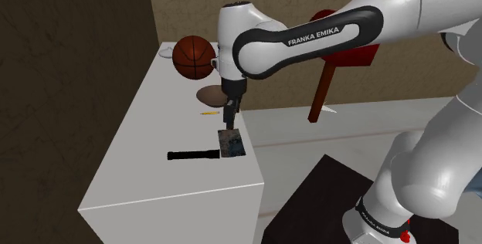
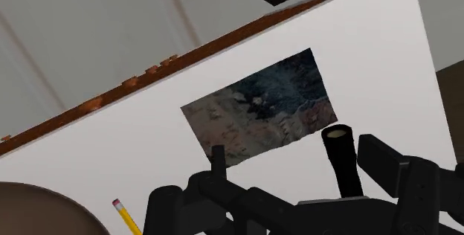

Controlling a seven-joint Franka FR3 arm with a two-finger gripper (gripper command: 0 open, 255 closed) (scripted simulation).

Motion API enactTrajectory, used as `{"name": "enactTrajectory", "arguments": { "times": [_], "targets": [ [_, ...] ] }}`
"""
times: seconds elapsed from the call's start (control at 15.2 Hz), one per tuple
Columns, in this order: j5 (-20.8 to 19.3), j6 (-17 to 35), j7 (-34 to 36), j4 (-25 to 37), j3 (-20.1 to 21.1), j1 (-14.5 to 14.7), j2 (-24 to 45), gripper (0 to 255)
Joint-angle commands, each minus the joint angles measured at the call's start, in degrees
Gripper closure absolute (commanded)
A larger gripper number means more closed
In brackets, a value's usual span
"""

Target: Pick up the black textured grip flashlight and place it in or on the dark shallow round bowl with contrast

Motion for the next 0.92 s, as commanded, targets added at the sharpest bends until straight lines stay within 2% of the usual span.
{"name": "enactTrajectory", "arguments": {
  "times": [0.0, 0.59, 0.86],
  "targets": [
    [-0.17, 1.54, -0.9, 1.66, 1.06, 1.0, 3.18, 0],
    [-2.84, 5.28, -4.33, 12.19, 5.31, 5.49, 17.79, 0],
    [-3.27, 8.08, -4.05, 10.47, 5.23, 5.6, 18.94, 0]
  ]
}}
